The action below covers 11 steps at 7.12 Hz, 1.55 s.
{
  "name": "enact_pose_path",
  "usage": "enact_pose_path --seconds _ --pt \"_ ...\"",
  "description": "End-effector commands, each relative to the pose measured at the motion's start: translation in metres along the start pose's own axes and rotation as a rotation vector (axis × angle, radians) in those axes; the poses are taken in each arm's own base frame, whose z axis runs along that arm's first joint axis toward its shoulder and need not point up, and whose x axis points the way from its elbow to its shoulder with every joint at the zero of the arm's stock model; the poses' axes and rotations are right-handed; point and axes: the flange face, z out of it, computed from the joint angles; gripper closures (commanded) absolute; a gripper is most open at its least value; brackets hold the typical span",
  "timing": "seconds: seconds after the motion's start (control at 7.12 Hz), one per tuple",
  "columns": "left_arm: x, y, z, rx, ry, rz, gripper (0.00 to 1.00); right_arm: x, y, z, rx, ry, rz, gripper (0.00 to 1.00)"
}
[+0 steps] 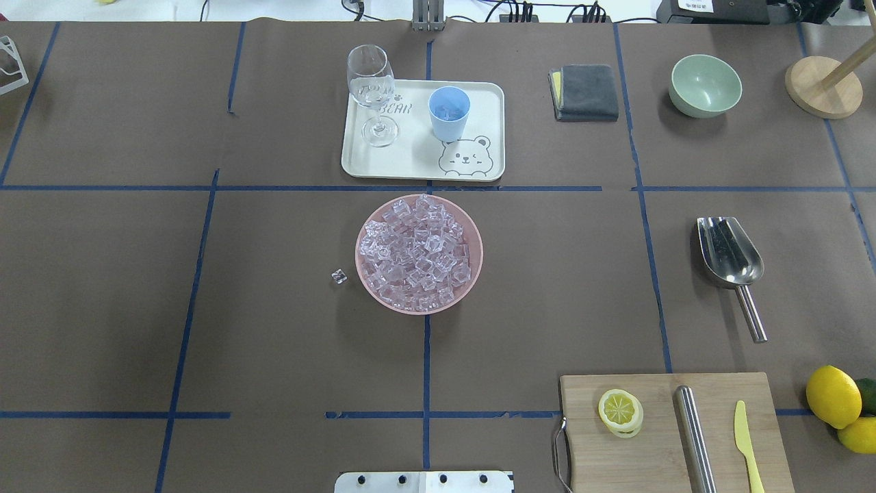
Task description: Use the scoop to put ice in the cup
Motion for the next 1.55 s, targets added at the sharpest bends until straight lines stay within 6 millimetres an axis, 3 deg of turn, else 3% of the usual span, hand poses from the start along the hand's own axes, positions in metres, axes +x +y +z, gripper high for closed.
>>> enact_pose_path --seconds 0.0,0.14,0.42,0.7,1.4 --pt "-0.023 0.03 0.018 -0.044 0.003 -0.03 0.0 0.033 0.013 0.005 -0.009 -0.001 0.006 0.0" --pt "-0.033 0.035 0.031 -0.071 0.008 -0.053 0.0 0.033 0.002 0.001 -0.001 0.008 0.006 0.0" --pt "-0.038 0.039 0.037 -0.081 0.011 -0.063 0.0 0.043 0.015 0.005 -0.009 0.008 0.015 0.0" --pt "-0.039 0.043 0.04 -0.082 0.011 -0.063 0.0 0.067 0.045 0.02 -0.041 -0.004 0.084 0.0" --pt "-0.036 0.042 0.039 -0.078 0.038 -0.072 0.0 0.064 0.041 0.011 -0.016 -0.056 0.098 0.0"
